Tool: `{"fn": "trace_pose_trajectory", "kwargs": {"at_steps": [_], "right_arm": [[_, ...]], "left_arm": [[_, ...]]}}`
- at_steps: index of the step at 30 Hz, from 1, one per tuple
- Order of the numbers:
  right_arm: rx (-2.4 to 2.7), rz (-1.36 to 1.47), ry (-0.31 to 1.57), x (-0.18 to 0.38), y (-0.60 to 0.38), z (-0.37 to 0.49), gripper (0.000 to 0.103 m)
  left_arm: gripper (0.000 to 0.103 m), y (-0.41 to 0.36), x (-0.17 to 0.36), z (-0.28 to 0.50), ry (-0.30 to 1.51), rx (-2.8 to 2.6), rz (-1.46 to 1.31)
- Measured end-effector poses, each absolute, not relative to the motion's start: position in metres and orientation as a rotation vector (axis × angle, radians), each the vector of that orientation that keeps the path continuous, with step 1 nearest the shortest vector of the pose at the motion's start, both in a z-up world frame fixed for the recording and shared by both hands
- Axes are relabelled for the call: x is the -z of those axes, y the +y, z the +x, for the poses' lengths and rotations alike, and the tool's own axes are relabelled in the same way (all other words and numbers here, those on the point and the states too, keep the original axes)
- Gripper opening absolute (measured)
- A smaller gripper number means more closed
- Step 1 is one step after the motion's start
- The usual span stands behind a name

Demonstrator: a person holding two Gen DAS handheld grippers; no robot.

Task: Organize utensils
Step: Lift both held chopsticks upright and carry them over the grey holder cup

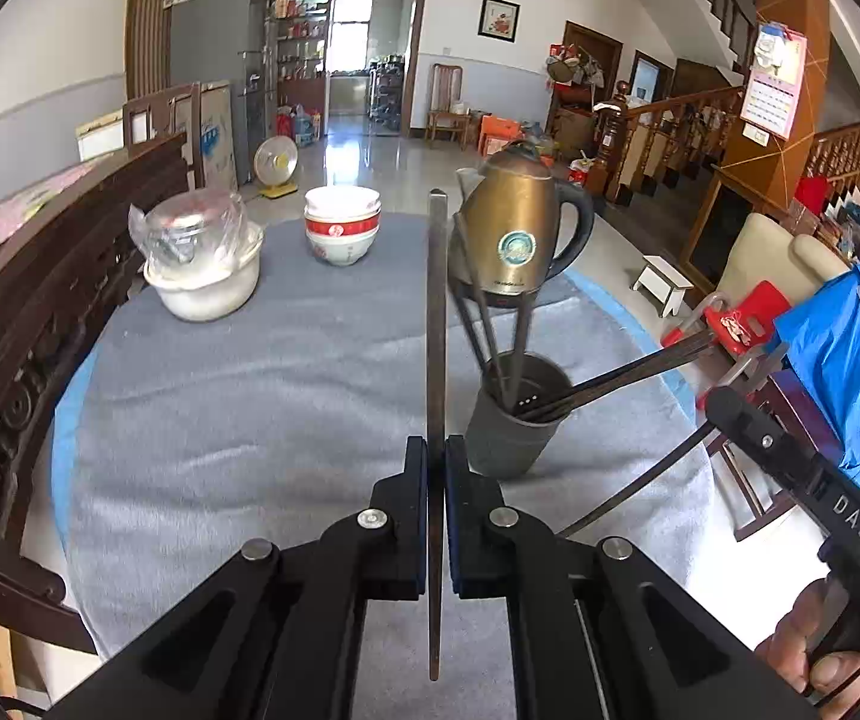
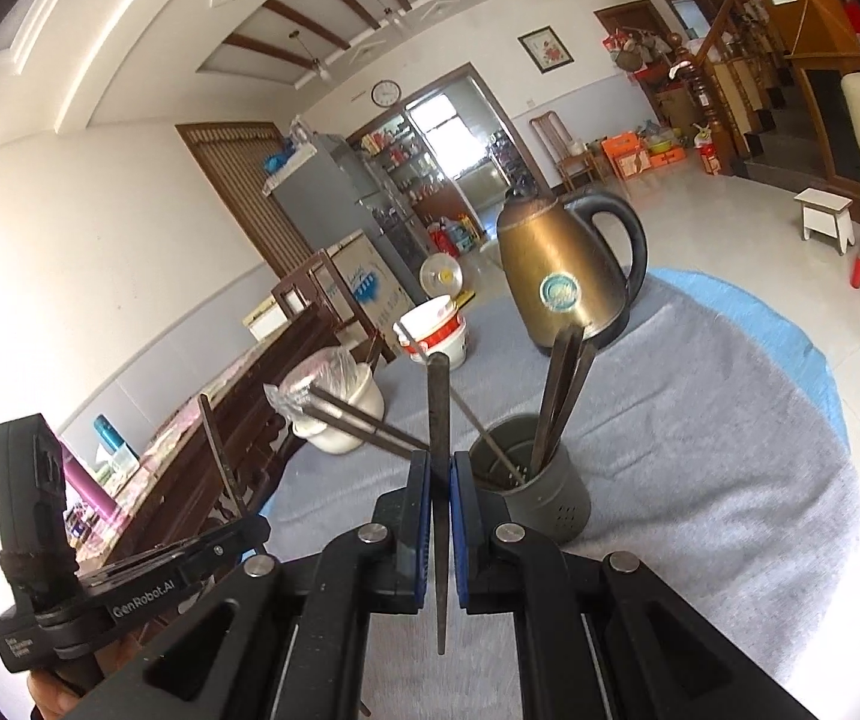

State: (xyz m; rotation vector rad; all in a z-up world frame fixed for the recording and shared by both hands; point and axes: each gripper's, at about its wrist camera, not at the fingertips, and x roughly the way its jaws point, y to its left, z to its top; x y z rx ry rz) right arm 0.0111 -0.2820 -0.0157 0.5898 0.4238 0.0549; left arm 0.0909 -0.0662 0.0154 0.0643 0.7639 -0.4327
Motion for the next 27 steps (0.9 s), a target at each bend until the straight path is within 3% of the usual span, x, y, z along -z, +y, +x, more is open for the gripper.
{"fn": "trace_pose_trajectory", "kwargs": {"at_steps": [27], "right_arm": [[0.019, 0.553, 0.287, -0.040, -0.316, 0.019, 0.007]], "left_arm": [[0.006, -0.109, -0.063, 0.114, 0.670, 0.464, 0.098]]}}
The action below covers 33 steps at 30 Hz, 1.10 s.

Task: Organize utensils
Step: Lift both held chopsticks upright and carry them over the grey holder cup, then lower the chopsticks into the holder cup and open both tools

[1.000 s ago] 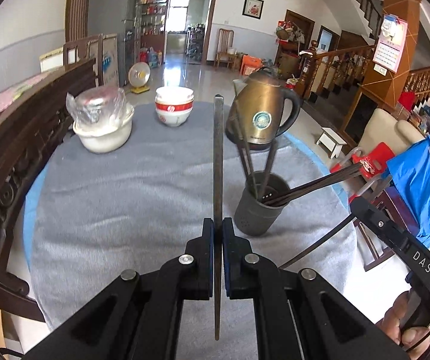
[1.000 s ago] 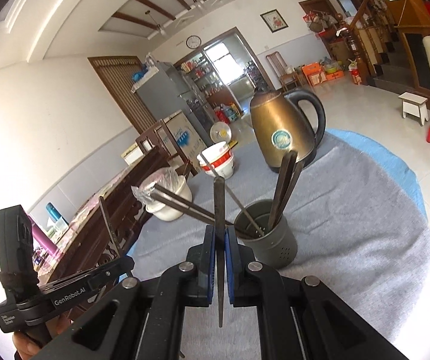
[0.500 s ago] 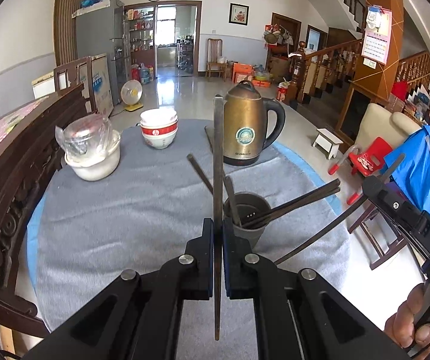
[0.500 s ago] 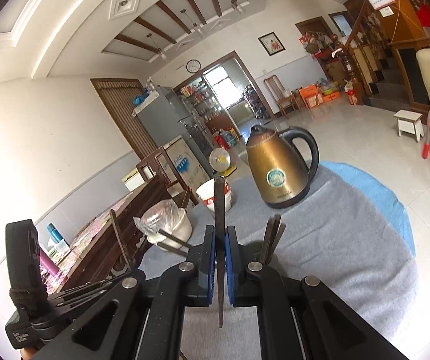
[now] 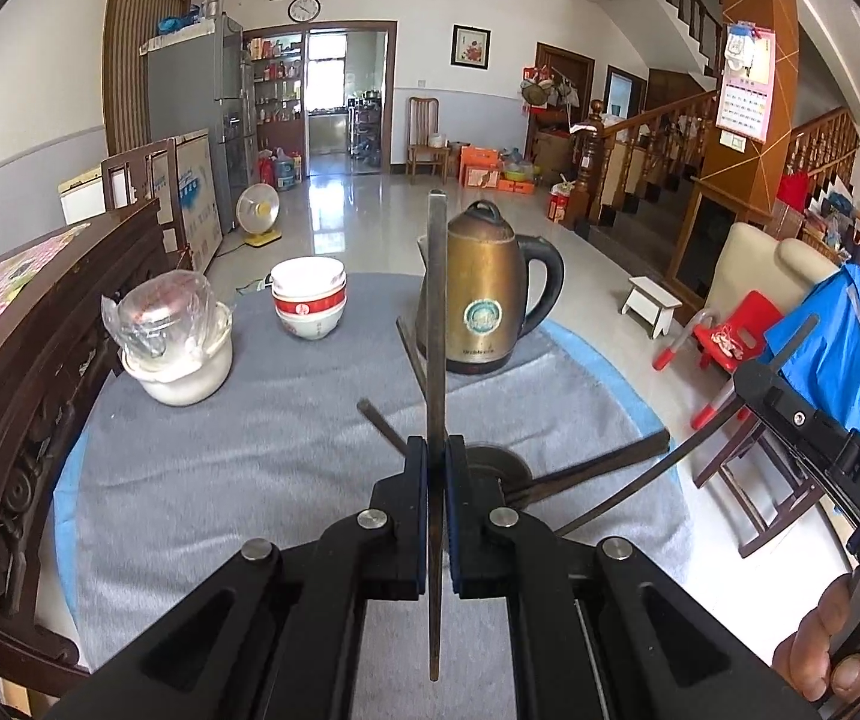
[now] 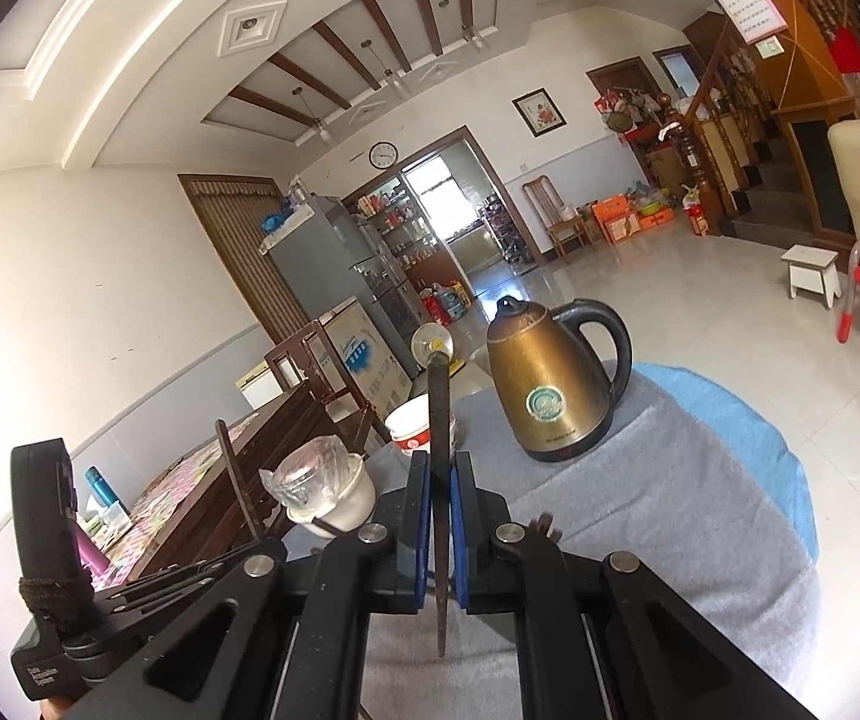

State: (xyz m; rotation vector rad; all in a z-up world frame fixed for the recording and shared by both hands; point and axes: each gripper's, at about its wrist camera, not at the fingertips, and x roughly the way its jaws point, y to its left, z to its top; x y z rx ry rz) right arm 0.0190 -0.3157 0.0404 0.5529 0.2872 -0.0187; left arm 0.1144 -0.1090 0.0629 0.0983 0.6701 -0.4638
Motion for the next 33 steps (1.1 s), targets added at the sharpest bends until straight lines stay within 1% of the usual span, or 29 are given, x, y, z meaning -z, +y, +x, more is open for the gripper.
{"fn": "trace_pose_trajectory", "kwargs": {"at_steps": [10, 16, 19, 26, 33], "right_arm": [[0.091, 0.513, 0.256, -0.051, -0.328, 0.046, 0.007], [0.136, 0.477, 0.241, -0.050, -0.325, 0.056, 0.007], [0.143, 0.469, 0.256, -0.043, -0.323, 0.059, 0.007], [0.150, 0.465, 0.301, -0.028, -0.323, 0.064, 0.007], [0.141, 0.480, 0.344, -0.020, -0.324, 0.063, 0.007]], "left_arm": [[0.006, -0.116, -0.099, 0.144, 0.588, 0.502, 0.026], [0.006, -0.129, -0.107, 0.162, 0.516, 0.521, -0.036], [0.006, -0.139, -0.099, 0.170, 0.487, 0.510, -0.054], [0.006, -0.165, -0.068, 0.185, 0.488, 0.457, -0.040], [0.006, -0.178, -0.030, 0.191, 0.550, 0.427, -0.001]]}}
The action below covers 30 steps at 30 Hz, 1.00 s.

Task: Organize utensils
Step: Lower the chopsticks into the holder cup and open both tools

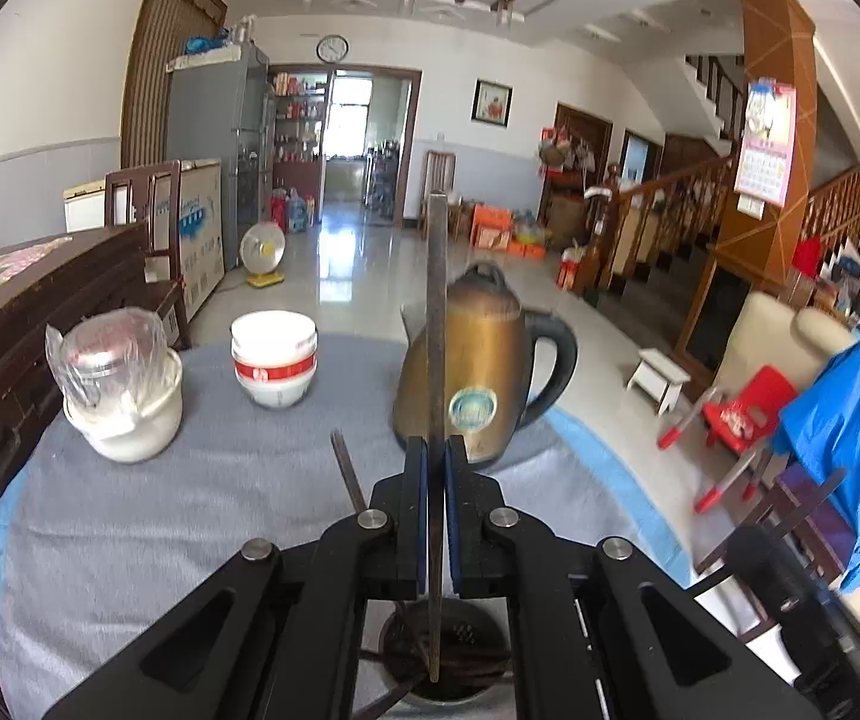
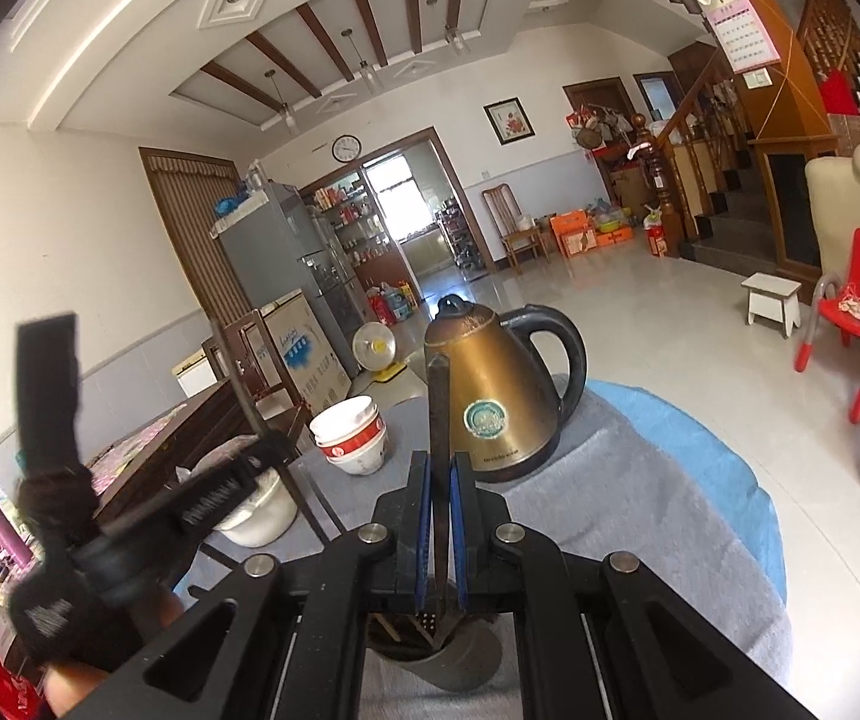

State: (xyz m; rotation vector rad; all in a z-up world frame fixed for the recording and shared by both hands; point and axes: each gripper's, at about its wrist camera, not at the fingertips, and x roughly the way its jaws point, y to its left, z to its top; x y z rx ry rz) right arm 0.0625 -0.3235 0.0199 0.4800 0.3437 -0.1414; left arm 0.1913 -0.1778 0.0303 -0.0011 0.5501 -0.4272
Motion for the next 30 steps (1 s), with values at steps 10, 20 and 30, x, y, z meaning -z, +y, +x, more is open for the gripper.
{"fn": "trace_pose_trajectory", "kwargs": {"at_steps": [10, 20, 30], "right_arm": [[0.112, 0.555, 0.384, -0.009, -0.332, 0.064, 0.007], [0.075, 0.584, 0.407, -0.010, -0.318, 0.066, 0.011], [0.033, 0.618, 0.447, -0.015, -0.301, 0.064, 0.015]], "left_arm": [[0.008, -0.172, -0.017, 0.161, 0.541, 0.413, 0.117], [0.059, -0.140, -0.025, 0.125, 0.492, 0.334, 0.203], [0.071, -0.105, -0.027, 0.108, 0.510, 0.245, 0.212]]}}
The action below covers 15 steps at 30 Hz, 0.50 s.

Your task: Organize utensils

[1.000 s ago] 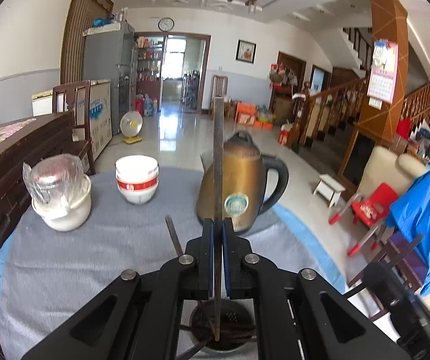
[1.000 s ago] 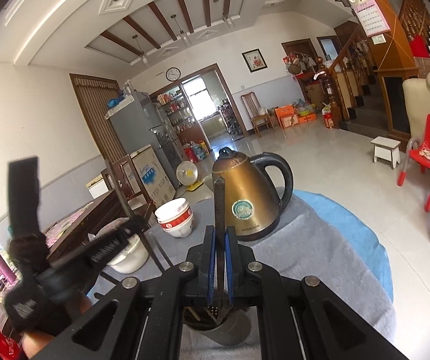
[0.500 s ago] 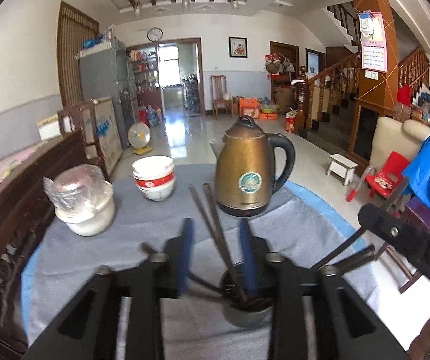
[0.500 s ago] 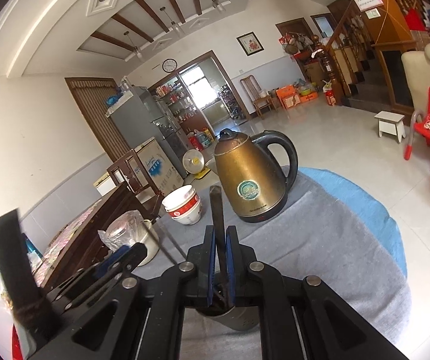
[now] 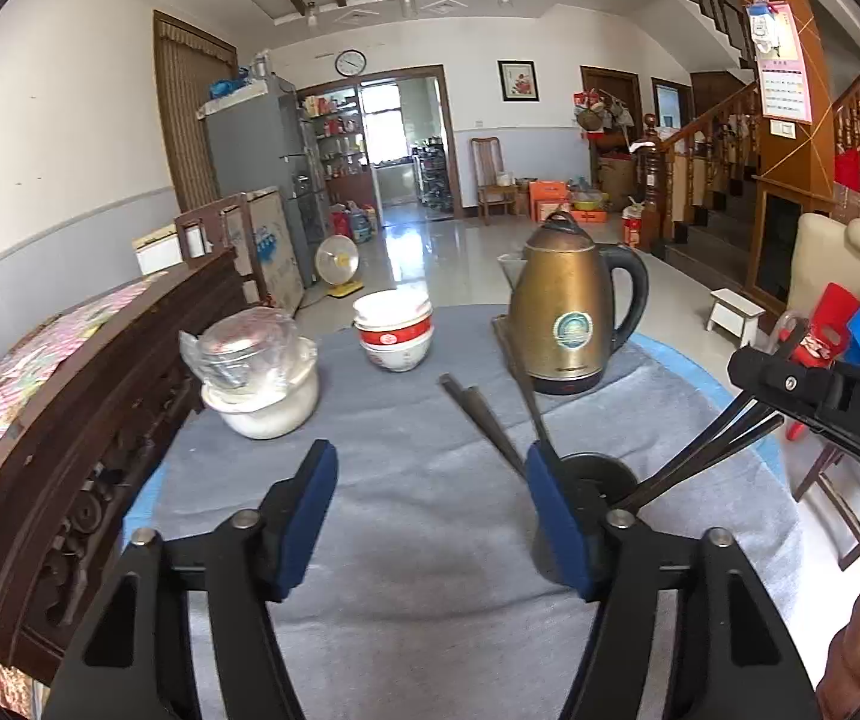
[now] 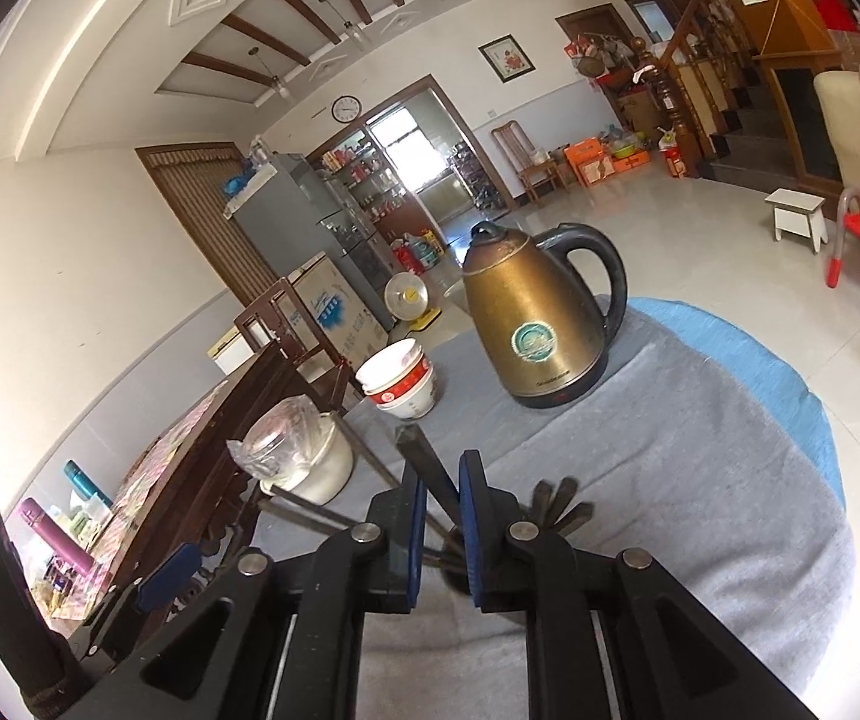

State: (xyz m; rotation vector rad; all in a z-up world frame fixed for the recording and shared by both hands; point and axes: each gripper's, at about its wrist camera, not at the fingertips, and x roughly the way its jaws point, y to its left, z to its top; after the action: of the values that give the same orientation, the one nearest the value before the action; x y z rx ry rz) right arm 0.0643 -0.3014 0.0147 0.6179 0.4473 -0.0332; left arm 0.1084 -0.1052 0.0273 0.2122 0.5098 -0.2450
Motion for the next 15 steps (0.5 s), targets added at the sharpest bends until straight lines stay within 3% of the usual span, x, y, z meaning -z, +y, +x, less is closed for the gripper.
{"fn": "trace_pose_trajectory", "kwargs": {"at_steps": [3, 6, 7, 8, 9, 13, 15], "right_arm": [[0.019, 0.630, 0.447, -0.018, -0.297, 0.063, 0.017], [0.009, 0.642, 0.437, -0.022, -0.292, 0.059, 0.027], [0.005, 0.645, 0.431, -0.023, -0.290, 0.058, 0.038], [0.001, 0.649, 0.418, -0.026, -0.288, 0.055, 0.057], [-0.004, 0.652, 0.398, -0.028, -0.286, 0.052, 0.064], [0.001, 0.621, 0.327, -0.040, -0.275, 0.036, 0.065], [0.000, 0.621, 0.306, -0.043, -0.272, 0.030, 0.065]], "left_arm": [[0.071, -0.095, -0.030, 0.101, 0.502, 0.230, 0.204], [0.072, -0.088, -0.030, 0.095, 0.500, 0.219, 0.206], [0.072, -0.085, -0.031, 0.093, 0.499, 0.215, 0.207], [0.072, -0.082, -0.031, 0.090, 0.498, 0.209, 0.208], [0.072, -0.078, -0.031, 0.088, 0.499, 0.206, 0.208], [0.074, -0.065, -0.030, 0.082, 0.510, 0.190, 0.200], [0.080, -0.059, -0.030, 0.079, 0.508, 0.179, 0.200]]}}
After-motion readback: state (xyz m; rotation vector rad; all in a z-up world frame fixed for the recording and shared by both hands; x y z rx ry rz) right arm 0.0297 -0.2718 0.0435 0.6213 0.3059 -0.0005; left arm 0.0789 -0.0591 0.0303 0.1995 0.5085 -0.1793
